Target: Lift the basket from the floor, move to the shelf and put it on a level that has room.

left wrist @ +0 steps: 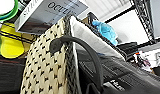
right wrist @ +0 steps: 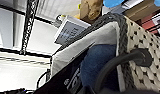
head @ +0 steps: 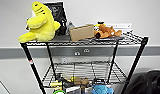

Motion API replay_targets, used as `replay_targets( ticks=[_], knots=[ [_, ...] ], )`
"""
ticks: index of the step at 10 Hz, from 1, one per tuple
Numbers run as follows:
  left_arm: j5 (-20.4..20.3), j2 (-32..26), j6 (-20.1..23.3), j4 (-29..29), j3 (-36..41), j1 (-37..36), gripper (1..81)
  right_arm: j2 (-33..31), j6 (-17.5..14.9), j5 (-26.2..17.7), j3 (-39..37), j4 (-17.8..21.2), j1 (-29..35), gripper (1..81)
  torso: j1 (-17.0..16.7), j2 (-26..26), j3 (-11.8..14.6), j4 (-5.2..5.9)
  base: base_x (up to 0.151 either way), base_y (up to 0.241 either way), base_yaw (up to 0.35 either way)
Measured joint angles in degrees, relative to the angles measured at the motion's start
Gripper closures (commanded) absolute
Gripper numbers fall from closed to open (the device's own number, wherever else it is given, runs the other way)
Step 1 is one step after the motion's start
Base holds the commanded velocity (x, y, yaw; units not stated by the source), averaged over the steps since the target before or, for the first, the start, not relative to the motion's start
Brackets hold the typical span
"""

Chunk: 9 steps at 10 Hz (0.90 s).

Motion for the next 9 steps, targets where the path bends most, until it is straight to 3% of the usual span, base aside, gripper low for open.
replay_targets(
  ticks=[9],
  knots=[
    [-1.3,-8.1,0.0,2.0,13.4,-1.7,81.1,-8.0,0.1,0.7,14.7,-0.3,4.3,81.1,0.0,0.0,0.0,0.00,0.000,0.000,0.000]
  ],
)
